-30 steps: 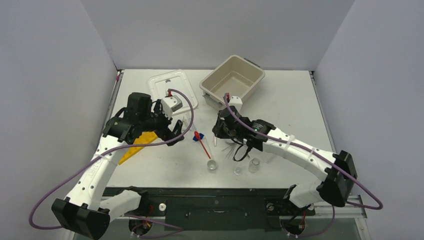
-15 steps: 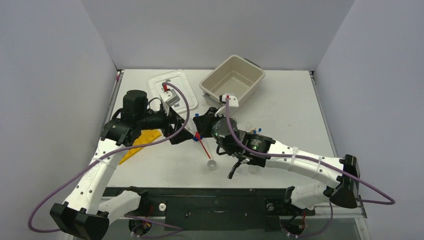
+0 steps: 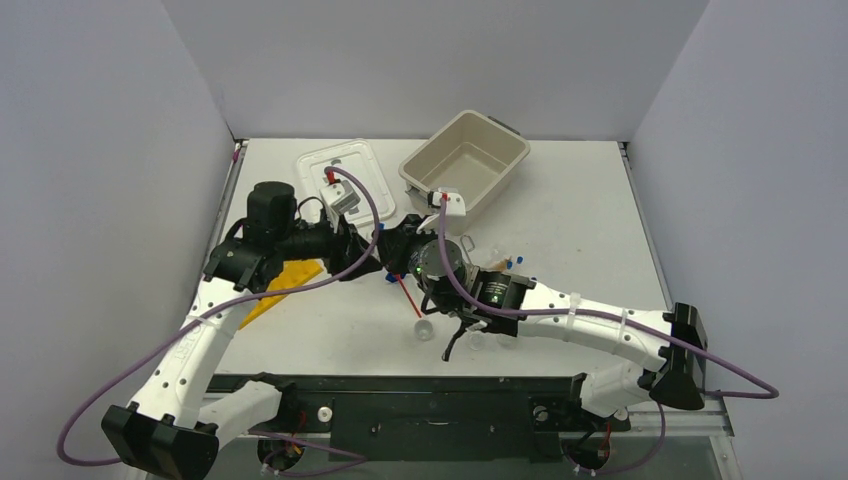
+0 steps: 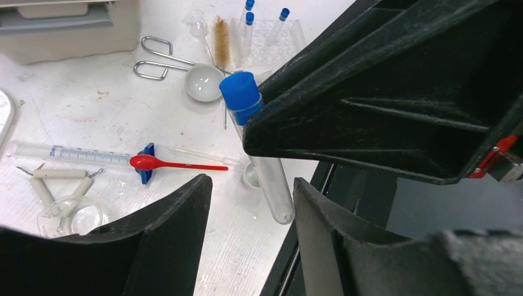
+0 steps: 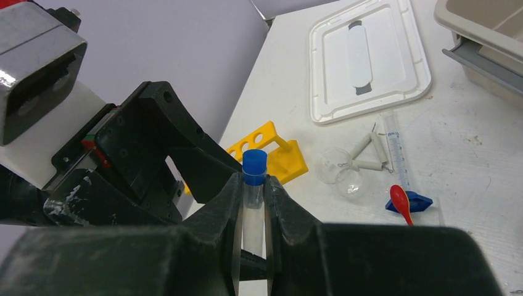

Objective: Organize the chemistry lab equipment
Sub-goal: Pick up the test tube at the center of the board.

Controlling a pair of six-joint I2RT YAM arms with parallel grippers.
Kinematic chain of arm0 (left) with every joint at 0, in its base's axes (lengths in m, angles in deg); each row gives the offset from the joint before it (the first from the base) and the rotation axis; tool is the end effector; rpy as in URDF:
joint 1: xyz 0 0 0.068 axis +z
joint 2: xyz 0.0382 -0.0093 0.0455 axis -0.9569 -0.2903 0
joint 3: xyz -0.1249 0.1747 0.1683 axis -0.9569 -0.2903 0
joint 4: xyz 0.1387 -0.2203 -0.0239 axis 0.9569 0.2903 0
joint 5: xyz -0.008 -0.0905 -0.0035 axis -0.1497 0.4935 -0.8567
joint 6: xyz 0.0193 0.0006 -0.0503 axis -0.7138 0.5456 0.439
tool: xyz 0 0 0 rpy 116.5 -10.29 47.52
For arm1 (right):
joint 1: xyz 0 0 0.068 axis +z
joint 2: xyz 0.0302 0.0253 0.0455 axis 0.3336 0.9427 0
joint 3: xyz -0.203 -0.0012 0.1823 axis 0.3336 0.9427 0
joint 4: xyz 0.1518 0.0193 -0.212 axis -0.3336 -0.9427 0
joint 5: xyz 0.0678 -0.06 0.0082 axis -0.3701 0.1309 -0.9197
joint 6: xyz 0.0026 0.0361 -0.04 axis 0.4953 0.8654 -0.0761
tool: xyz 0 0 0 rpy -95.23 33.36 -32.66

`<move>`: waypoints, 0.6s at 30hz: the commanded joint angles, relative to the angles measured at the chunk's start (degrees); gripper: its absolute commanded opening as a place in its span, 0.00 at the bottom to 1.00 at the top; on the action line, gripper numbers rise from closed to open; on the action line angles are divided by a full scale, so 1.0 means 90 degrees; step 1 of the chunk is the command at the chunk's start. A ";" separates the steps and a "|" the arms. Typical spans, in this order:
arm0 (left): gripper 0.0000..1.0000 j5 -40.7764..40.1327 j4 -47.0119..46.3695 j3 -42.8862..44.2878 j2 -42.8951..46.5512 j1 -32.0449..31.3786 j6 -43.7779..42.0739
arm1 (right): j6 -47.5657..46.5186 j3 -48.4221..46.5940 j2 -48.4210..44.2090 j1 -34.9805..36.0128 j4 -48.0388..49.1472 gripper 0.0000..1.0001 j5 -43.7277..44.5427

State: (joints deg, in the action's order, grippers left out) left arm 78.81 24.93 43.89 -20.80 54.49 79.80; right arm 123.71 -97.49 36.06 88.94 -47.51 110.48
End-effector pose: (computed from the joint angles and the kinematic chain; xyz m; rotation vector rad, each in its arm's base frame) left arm 0.1928 -0.0926 0.3662 0.8803 1.9095 -1.0263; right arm 0.1324 0.3000 0.3752 0.0337 1.8110 0.9843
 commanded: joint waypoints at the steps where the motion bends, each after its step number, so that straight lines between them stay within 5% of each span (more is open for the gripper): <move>1: 0.46 -0.0144 -0.0111 0.0132 0.0123 0.0074 -0.0280 | -0.0110 -0.0366 0.0068 0.0046 0.0261 0.00 -0.0122; 4: 0.30 -0.0194 -0.0026 0.0121 0.0125 0.0085 -0.0585 | -0.0170 -0.0448 0.0100 0.0035 0.0095 0.00 -0.0372; 6: 0.02 -0.0372 0.0102 0.0121 0.0136 0.0088 -0.0804 | -0.0192 -0.0507 0.0073 0.0003 0.0001 0.00 -0.0526; 11: 0.00 -0.0595 0.0458 0.0171 0.0203 0.0088 -0.1235 | -0.0153 -0.0679 -0.0014 -0.0340 -0.0674 0.00 -0.1087; 18: 0.00 -0.0843 0.1149 0.0274 0.0297 0.0079 -0.2167 | 0.0119 -0.1265 0.0017 -0.1595 -0.1964 0.30 -0.3519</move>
State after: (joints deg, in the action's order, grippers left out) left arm 73.93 29.76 44.00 -19.44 54.86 67.56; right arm 123.60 -103.74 36.91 81.33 -58.64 92.43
